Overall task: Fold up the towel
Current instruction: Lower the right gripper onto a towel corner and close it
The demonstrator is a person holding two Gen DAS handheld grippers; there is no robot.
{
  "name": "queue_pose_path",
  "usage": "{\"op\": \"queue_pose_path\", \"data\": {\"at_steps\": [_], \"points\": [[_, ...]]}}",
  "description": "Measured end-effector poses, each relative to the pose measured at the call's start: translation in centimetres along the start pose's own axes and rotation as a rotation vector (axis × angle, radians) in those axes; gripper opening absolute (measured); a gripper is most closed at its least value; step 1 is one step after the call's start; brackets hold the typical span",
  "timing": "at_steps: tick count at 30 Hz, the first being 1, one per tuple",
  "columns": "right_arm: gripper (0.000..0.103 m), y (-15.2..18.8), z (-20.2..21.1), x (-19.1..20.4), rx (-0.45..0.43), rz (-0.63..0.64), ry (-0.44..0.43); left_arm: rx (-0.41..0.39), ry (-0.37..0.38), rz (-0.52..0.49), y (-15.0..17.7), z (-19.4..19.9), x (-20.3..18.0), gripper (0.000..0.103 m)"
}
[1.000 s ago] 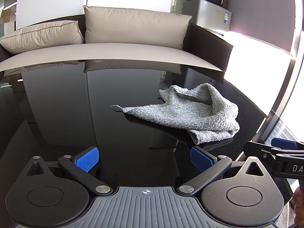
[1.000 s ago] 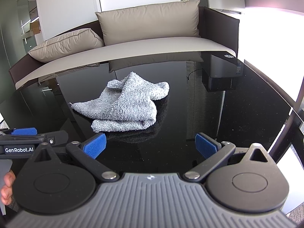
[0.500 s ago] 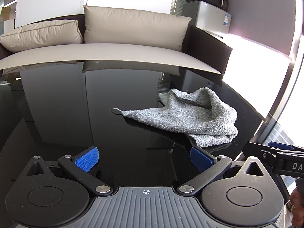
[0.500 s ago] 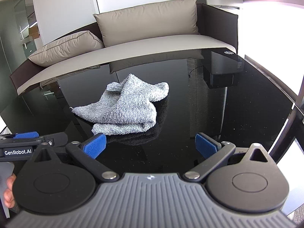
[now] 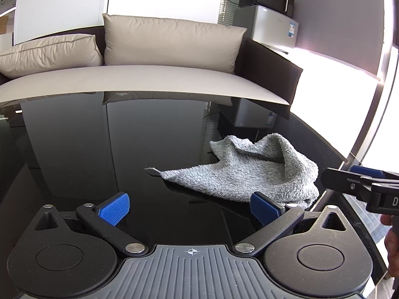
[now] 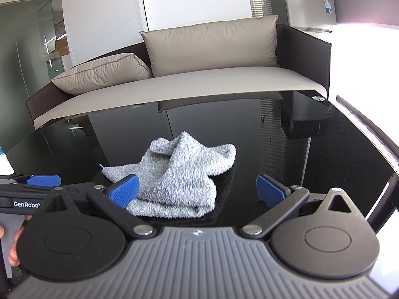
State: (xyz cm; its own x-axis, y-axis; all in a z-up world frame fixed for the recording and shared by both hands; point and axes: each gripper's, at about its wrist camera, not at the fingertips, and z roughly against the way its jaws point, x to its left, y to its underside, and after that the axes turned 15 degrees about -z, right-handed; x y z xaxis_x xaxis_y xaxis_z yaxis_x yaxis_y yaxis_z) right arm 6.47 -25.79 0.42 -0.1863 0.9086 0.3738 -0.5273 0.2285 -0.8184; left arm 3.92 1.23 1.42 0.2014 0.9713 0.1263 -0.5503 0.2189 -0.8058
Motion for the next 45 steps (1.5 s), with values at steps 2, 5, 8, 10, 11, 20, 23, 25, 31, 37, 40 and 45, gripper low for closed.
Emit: {"op": "queue_pose_path", "data": {"at_steps": [2, 5, 8, 10, 11, 20, 23, 25, 31, 37, 40, 45], "points": [[0.102, -0.9, -0.7, 0.2, -0.008, 0.017, -0.008, 0.005, 0.001, -0.004, -0.4, -0.6, 0.4, 0.102], [0.102, -2.2, -1.9, 0.3, -0.005, 0.021, -0.034, 0.008, 0.004, -0.007, -0.9, -1.3, 0.9, 0.102], [0.102, -3.1, -3.4, 0.8, 0.006, 0.037, -0.042, 0.014, 0.004, -0.009, -1.2, -1.8, 1.4, 0.102], [0.102, -3.6, -4.6, 1.4, 0.019, 0.07, -0.053, 0.018, 0.006, -0.005, -1.3, -2.0, 1.8, 0.102], [0.102, -3.8, -5.0, 1.6, 0.023, 0.085, -0.055, 0.022, 0.008, -0.003, -1.4, -2.2, 1.9, 0.102], [0.08, -3.3, -8.6, 4.8, 0.066, 0.308, -0.103, 0.051, 0.009, 0.038, -1.4, -3.2, 2.8, 0.102], [0.074, -2.8, -9.6, 5.1, 0.101, 0.337, -0.107, 0.061, 0.007, 0.05, -1.3, -3.3, 3.0, 0.102], [0.071, -2.4, -10.1, 5.3, 0.121, 0.368, -0.108, 0.066, 0.009, 0.054, -1.2, -3.3, 3.0, 0.102], [0.042, -1.1, -11.1, 5.6, 0.134, 0.42, -0.072, 0.069, 0.012, 0.052, -1.2, -3.3, 2.9, 0.102], [0.02, -1.6, -10.9, 4.9, 0.087, 0.375, -0.023, 0.073, 0.009, 0.052, -1.1, -3.5, 2.9, 0.102], [0.016, -2.3, -10.1, 4.3, 0.044, 0.337, -0.015, 0.071, 0.008, 0.045, -1.2, -3.8, 2.8, 0.102], [0.014, -3.3, -9.2, 3.2, 0.002, 0.289, -0.001, 0.048, 0.007, 0.012, -1.4, -4.3, 2.3, 0.096]]}}
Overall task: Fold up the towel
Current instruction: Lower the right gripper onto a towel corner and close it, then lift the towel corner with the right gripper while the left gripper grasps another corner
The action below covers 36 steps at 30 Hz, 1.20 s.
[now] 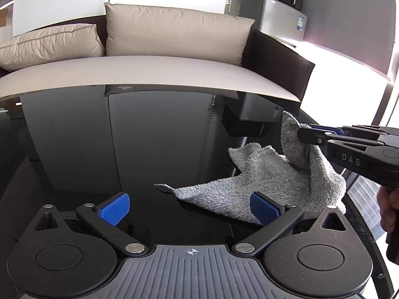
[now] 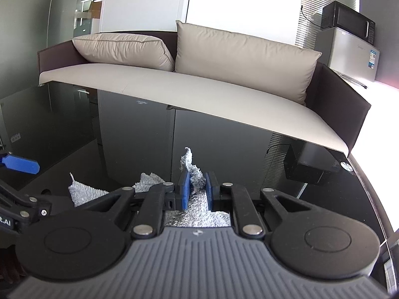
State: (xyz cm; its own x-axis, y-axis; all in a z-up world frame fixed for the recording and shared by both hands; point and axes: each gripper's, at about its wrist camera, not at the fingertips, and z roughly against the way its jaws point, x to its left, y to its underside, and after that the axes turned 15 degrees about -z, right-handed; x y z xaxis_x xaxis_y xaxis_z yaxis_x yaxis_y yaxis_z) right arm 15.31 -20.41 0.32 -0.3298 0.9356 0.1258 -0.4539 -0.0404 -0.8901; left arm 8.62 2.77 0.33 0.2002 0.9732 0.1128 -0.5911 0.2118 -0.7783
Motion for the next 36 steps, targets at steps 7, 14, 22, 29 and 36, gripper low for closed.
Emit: {"op": "queue_pose_path", "data": {"at_steps": [7, 14, 22, 29, 36], "points": [[0.014, -0.6, 1.2, -2.2, -0.024, -0.062, 0.028, -0.003, 0.053, 0.002, -0.1, -1.2, 0.1, 0.069], [0.014, -0.5, 1.9, -3.2, -0.02, -0.081, 0.045, -0.021, 0.088, 0.023, -0.2, -1.8, 0.4, 0.06], [0.017, -1.0, 0.6, -3.0, -0.004, -0.121, -0.04, -0.002, 0.099, 0.011, -0.2, -2.4, -0.3, 0.056], [0.052, -1.6, -1.6, -1.6, 0.045, -0.092, -0.082, 0.001, 0.102, 0.008, -0.1, -2.5, -0.3, 0.056], [0.053, -2.0, -4.3, -0.4, 0.125, -0.041, -0.093, 0.001, 0.102, -0.013, 0.0, -2.5, -0.4, 0.054]]}}
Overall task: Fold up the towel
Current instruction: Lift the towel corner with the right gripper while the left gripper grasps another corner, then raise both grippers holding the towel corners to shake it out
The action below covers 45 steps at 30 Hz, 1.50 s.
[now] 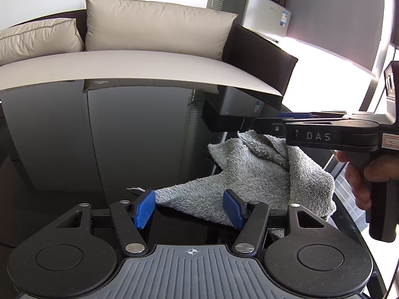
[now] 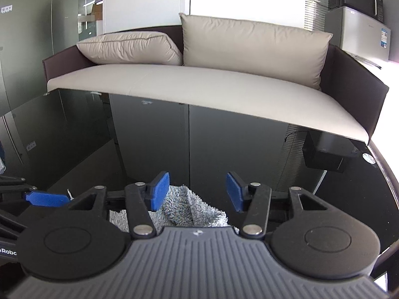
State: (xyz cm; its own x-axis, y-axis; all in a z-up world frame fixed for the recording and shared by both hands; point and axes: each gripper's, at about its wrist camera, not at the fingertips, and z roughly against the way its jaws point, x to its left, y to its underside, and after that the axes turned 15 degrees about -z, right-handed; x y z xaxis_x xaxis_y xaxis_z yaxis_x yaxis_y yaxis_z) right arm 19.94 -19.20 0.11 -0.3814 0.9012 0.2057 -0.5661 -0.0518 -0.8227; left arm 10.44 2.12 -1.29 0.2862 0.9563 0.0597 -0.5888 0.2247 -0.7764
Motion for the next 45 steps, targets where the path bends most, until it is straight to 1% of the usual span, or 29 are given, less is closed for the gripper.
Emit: {"op": "queue_pose_path", "data": {"at_steps": [1, 2, 3, 4, 5, 6, 7, 9, 10, 12, 15, 18, 22, 28, 33, 36, 40, 45], "points": [[0.053, 0.1, -0.4, 0.0, 0.019, 0.004, -0.004, 0.0, 0.0, 0.0, 0.0, 0.0, 0.0, 0.052], [0.053, 0.2, -0.7, 0.0, 0.028, 0.005, -0.007, 0.001, 0.0, 0.0, 0.0, 0.0, 0.1, 0.046], [0.047, 0.3, -0.9, -0.1, 0.031, 0.001, -0.002, 0.001, 0.001, 0.0, -0.1, 0.0, 0.1, 0.04], [0.038, 0.4, -1.0, -0.2, 0.033, -0.004, 0.004, 0.002, 0.006, 0.001, -0.1, 0.0, 0.1, 0.038], [0.02, 0.4, -1.1, -0.3, 0.033, -0.008, 0.008, 0.002, 0.011, 0.001, -0.1, 0.0, 0.1, 0.037], [0.014, 0.4, -1.1, -0.4, 0.031, -0.013, 0.01, 0.002, 0.014, -0.002, -0.2, 0.0, 0.0, 0.033], [0.013, 0.4, -1.1, -0.4, 0.032, -0.013, 0.008, 0.003, 0.018, -0.01, -0.2, -0.1, -0.1, 0.031], [0.005, 0.5, -1.1, -0.4, 0.039, -0.005, 0.003, 0.003, 0.025, -0.016, -0.2, -0.1, -0.3, 0.025], [0.005, 0.7, -1.1, -0.3, 0.04, 0.002, 0.004, 0.002, 0.029, -0.018, -0.2, -0.1, -0.3, 0.023], [0.003, 0.8, -0.8, -0.1, 0.024, 0.009, 0.01, -0.003, 0.035, -0.023, -0.2, 0.0, -0.4, 0.012], [0.003, 0.6, 0.0, -0.2, -0.019, -0.001, 0.01, -0.023, 0.034, -0.023, -0.2, 0.3, -0.5, 0.007], [0.002, 0.0, 1.1, -0.7, -0.074, -0.034, 0.021, -0.051, 0.031, -0.017, -0.3, 0.6, -0.5, 0.006], [0.002, -0.7, 3.0, -1.7, -0.147, -0.087, 0.032, -0.095, 0.01, -0.003, -0.6, 1.3, -0.4, 0.006], [0.002, -1.2, 6.6, -2.9, -0.255, -0.168, 0.052, -0.22, -0.063, 0.031, -1.5, 3.9, 0.1, 0.006], [0.002, -1.7, 9.8, -4.0, -0.341, -0.234, 0.065, -0.332, -0.14, 0.052, -2.2, 6.4, 0.0, 0.006], [0.002, -1.6, 11.2, -4.4, -0.375, -0.275, 0.068, -0.369, -0.161, 0.055, -2.8, 7.7, -0.3, 0.006], [0.002, -1.5, 12.6, -4.4, -0.403, -0.289, 0.061, -0.423, -0.19, 0.026, -4.2, 9.8, -1.3, 0.006], [0.002, -2.0, 15.2, -4.0, -0.462, -0.294, 0.044, -0.466, -0.217, -0.012, -5.6, 11.7, -2.9, 0.006]]}}
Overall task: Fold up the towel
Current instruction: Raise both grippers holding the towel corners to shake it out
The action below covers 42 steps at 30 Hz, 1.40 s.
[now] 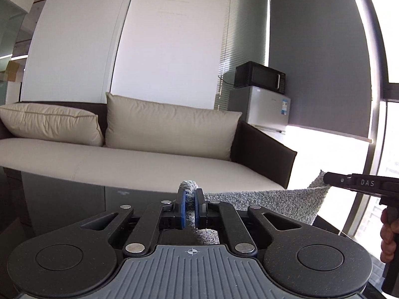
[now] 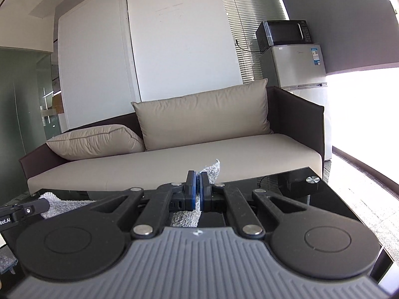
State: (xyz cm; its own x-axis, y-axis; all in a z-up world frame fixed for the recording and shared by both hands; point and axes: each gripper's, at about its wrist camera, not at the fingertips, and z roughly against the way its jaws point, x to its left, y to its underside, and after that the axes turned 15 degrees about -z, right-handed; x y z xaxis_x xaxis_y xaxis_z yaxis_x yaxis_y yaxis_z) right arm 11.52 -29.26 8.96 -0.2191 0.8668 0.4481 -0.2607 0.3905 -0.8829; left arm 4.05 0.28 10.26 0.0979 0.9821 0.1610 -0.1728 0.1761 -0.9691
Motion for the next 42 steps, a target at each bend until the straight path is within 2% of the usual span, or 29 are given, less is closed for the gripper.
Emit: {"op": "queue_pose_path", "data": {"at_steps": [14, 21, 34, 42], "points": [[0.002, -4.2, 7.3, 1.6, -0.128, -0.029, -0.057, -0.097, -0.03, -0.049, -5.1, 3.8, -3.9, 0.006], [0.002, -5.0, 10.0, 2.5, -0.15, -0.009, -0.059, -0.116, -0.058, -0.066, -6.6, 5.9, -5.2, 0.006], [0.002, -4.5, 14.0, 3.1, -0.165, -0.025, -0.035, -0.067, -0.055, -0.024, -6.0, 8.5, -5.3, 0.006], [0.002, -4.4, 16.8, 4.7, -0.193, 0.0, -0.03, -0.095, -0.051, -0.033, -6.5, 10.6, -6.0, 0.006]]}}
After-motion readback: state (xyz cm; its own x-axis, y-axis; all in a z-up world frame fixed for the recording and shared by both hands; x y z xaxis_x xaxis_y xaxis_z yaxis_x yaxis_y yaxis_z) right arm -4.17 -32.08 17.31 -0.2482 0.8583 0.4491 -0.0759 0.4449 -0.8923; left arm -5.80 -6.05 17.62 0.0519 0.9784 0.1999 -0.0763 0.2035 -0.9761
